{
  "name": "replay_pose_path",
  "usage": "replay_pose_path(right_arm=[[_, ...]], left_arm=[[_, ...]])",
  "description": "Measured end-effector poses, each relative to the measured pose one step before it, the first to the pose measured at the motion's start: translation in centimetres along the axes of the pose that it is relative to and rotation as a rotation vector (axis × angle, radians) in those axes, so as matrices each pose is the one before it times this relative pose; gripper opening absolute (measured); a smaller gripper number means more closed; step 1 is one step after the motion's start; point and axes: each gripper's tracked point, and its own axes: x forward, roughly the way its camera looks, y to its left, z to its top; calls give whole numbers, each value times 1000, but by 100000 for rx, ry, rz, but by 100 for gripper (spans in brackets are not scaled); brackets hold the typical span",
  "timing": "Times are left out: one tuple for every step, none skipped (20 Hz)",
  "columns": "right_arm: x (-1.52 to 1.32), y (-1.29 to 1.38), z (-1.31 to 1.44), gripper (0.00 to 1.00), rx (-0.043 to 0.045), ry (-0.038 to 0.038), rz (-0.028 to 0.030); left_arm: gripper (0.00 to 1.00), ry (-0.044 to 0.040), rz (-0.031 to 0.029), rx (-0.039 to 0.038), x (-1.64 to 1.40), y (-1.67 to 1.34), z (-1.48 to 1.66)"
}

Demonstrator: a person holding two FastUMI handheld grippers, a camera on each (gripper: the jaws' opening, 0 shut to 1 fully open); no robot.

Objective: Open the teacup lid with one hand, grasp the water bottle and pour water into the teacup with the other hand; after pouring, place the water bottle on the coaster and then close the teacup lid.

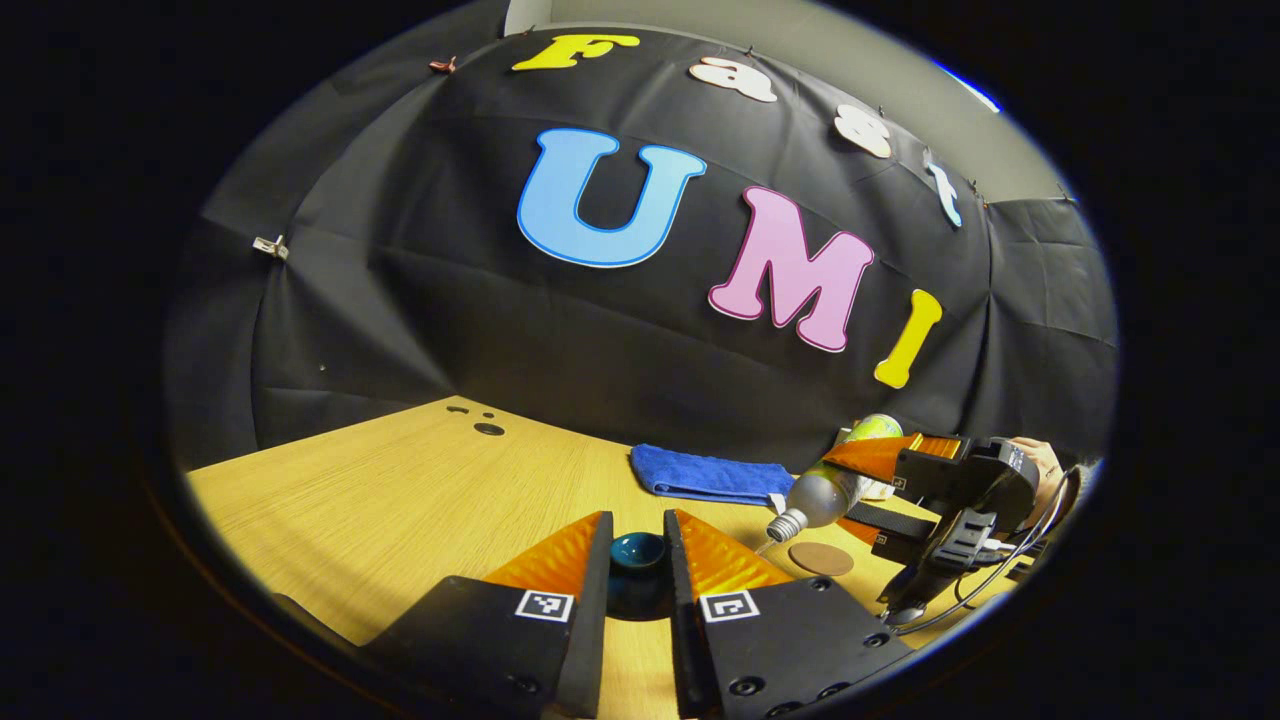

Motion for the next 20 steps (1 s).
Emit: replay_pose_path(right_arm=[[-61, -310, -78, 77, -1933, -109, -1145], [-42, -380, 2, 77, -2590, 126, -1419], [-184, -311, 8, 77, -2716, 31, -907], [0, -323, 6, 77, -2672, -87, -952], [165, -337, 55, 77, -2393, -343, -1206], [-34, -278, 116, 77, -2454, -585, -967], [84, -379, 39, 77, -2308, -387, -1066], [-132, -277, 10, 77, -2227, -467, -1170], [-12, -311, 29, 77, -2325, -619, -1076], [150, -478, 76, 77, -2240, -721, -1419], [-5, -359, -23, 77, -1799, -388, -1361], [-149, -386, -148, 77, -1119, -188, -880], [-66, -315, -270, 77, -652, -173, -706], [-40, -259, -224, 77, -323, -40, -312], [130, -246, -227, 77, -317, 219, -146], [230, -272, -154, 77, -370, 227, -285], [-15, -333, -223, 77, -522, 337, -847], [87, -376, -127, 77, -574, 39, -685], [55, -274, -146, 77, -475, 25, -531], [8, -129, -186, 77, -251, 56, -175]], left_arm=[[31, 106, 31, -355, -21, 30, -38], [31, 143, 94, -264, 17, 75, 22], [31, 99, -35, -188, 2, 58, -91], [32, -41, -13, -157, -56, 52, 151], [32, -103, -24, -108, -23, 30, -54], [32, -177, -51, -23, -5, -5, 88], [32, -167, 66, 8, 10, 75, -15], [32, -29, 137, -58, 58, 124, -11], [32, 156, 96, -80, -32, -5, -64], [32, 117, 58, -343, 11, 112, 14], [32, 87, -178, -414, 3, -16, -19], [32, 41, 19, -289, -55, 58, -21], [32, -105, 22, -57, -27, 35, 67], [32, -105, 72, 159, -15, 90, 107], [32, 2, 163, 146, 23, 88, -22], [32, -110, -8, -63, -4, 87, 56], [32, -149, -12, -347, 15, 16, 38], [32, -4, -122, -310, 2, 9, 59], [32, -7, -64, -269, -100, 78, -119], [32, -32, -3, -136, -30, 26, 23]])
